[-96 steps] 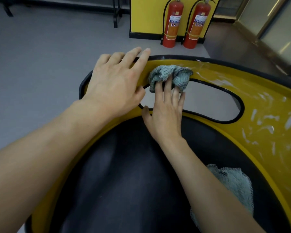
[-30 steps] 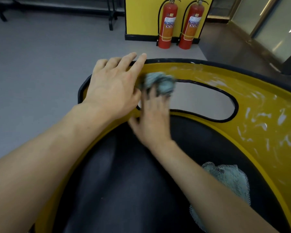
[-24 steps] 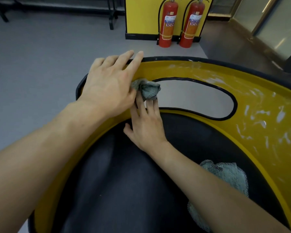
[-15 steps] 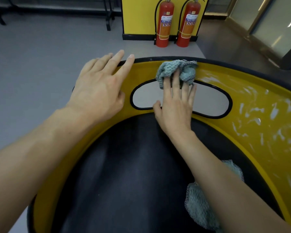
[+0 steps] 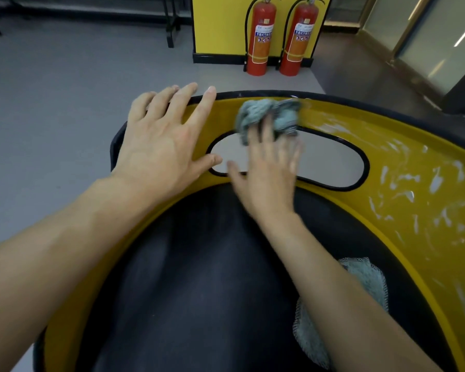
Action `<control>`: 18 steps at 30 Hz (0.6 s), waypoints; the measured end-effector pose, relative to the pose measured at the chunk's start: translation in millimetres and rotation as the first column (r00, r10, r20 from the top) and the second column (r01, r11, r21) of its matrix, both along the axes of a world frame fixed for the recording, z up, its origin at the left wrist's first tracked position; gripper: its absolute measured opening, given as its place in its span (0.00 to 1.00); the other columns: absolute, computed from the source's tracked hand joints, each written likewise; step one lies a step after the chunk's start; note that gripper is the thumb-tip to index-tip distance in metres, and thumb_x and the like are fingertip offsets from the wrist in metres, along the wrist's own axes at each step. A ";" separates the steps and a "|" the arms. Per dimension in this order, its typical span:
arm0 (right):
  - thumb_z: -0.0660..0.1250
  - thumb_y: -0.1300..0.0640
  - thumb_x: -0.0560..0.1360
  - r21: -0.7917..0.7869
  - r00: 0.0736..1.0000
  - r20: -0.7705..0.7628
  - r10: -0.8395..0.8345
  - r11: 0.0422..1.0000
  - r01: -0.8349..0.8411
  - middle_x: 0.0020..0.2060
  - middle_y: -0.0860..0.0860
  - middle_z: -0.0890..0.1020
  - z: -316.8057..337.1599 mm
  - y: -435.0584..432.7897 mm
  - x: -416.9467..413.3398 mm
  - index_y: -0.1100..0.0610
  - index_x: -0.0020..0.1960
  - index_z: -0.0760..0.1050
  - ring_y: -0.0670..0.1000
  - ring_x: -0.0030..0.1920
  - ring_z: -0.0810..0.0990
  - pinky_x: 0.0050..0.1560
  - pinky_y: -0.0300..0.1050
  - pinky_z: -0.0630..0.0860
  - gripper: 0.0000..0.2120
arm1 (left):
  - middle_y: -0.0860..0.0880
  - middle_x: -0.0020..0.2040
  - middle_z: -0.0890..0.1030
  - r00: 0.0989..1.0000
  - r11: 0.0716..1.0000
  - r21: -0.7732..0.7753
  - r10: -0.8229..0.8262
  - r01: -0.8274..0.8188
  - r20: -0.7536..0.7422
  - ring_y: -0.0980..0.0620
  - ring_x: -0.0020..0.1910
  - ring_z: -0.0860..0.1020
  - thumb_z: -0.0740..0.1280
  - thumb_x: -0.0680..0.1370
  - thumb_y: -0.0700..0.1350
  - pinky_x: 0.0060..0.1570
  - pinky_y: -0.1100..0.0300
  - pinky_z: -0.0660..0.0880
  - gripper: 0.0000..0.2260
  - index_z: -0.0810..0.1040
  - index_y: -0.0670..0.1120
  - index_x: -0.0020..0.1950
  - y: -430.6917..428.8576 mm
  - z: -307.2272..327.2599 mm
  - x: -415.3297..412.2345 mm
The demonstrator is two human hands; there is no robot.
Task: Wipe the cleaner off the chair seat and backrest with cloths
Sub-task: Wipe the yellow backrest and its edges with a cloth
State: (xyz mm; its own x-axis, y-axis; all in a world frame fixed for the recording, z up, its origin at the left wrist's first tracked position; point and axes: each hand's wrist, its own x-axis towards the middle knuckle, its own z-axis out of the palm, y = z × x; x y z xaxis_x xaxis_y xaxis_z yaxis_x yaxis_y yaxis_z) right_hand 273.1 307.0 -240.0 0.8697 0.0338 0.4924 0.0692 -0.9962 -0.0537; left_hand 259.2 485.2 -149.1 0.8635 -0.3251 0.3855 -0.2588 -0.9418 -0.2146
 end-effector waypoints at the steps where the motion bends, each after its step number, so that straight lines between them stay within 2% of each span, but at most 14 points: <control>1: 0.61 0.38 0.77 0.034 0.998 0.002 -0.056 0.998 0.056 0.82 0.54 0.51 4.8 -11.5 2.5 0.52 0.82 0.52 0.65 0.77 0.57 0.77 0.68 0.48 0.39 | 0.43 0.80 0.61 1.000 1.000 -0.008 0.013 -0.013 -0.008 0.41 0.77 0.60 0.60 0.75 0.70 0.73 0.43 0.57 0.43 0.51 0.50 0.82 -3.3 2.4 1.7; 6: 0.62 0.45 0.77 0.164 0.981 -0.002 -0.196 0.967 0.193 0.82 0.55 0.48 4.1 -34.7 -1.0 0.53 0.82 0.49 0.64 0.77 0.56 0.78 0.66 0.48 0.38 | 0.48 0.78 0.65 0.996 0.997 -0.074 -0.008 0.001 -0.094 0.42 0.75 0.65 0.61 0.72 0.74 0.69 0.43 0.62 0.46 0.51 0.53 0.82 -28.8 14.8 23.8; 9: 0.65 0.44 0.75 0.236 0.994 -0.011 -0.113 0.965 0.112 0.80 0.61 0.53 1.5 -4.2 4.2 0.58 0.81 0.50 0.64 0.78 0.55 0.78 0.63 0.50 0.41 | 0.48 0.76 0.67 0.997 0.997 -0.070 -0.019 0.013 -0.077 0.42 0.72 0.67 0.60 0.71 0.74 0.67 0.44 0.62 0.46 0.51 0.54 0.82 -35.5 11.6 30.8; 11: 0.66 0.43 0.74 0.195 0.998 -0.020 0.062 0.979 -0.057 0.79 0.63 0.57 -5.4 23.9 4.3 0.60 0.80 0.54 0.65 0.78 0.55 0.78 0.64 0.51 0.42 | 0.48 0.76 0.68 0.998 0.997 -0.065 -0.038 0.035 -0.048 0.42 0.71 0.68 0.60 0.71 0.74 0.66 0.44 0.62 0.45 0.51 0.55 0.82 -34.5 9.3 31.5; 13: 0.66 0.44 0.74 0.109 0.980 -0.051 0.191 0.977 -0.185 0.77 0.64 0.62 -16.2 46.3 -2.7 0.62 0.78 0.61 0.66 0.77 0.57 0.77 0.66 0.52 0.39 | 0.47 0.75 0.68 0.998 0.997 -0.064 -0.043 0.040 -0.041 0.41 0.70 0.69 0.59 0.71 0.75 0.66 0.43 0.62 0.46 0.52 0.55 0.82 -33.7 8.6 31.6; 16: 0.67 0.47 0.73 0.014 0.974 -0.052 0.222 0.975 -0.221 0.74 0.60 0.69 -20.1 42.5 -3.9 0.60 0.75 0.67 0.64 0.74 0.62 0.76 0.68 0.52 0.34 | 0.47 0.75 0.69 0.999 0.997 -0.073 -0.034 0.031 -0.028 0.41 0.70 0.69 0.55 0.70 0.77 0.66 0.44 0.62 0.46 0.52 0.56 0.82 -35.7 9.4 31.7; 18: 0.67 0.51 0.72 -0.041 0.988 -0.023 0.155 0.987 -0.156 0.76 0.56 0.67 -11.2 22.1 0.5 0.55 0.76 0.66 0.61 0.74 0.63 0.77 0.67 0.48 0.34 | 0.47 0.74 0.70 0.999 0.996 -0.088 -0.034 0.031 -0.039 0.41 0.70 0.69 0.55 0.70 0.77 0.66 0.44 0.62 0.45 0.53 0.56 0.82 -38.1 10.8 31.9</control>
State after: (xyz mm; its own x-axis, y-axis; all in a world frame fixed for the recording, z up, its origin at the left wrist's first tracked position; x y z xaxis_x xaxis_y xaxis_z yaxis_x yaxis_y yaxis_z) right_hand 273.7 329.1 -251.1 0.8618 0.1900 0.4704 0.2228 -0.9748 -0.0146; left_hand 291.1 447.2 -138.4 0.8684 -0.3201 0.3786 -0.2964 -0.9473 -0.1211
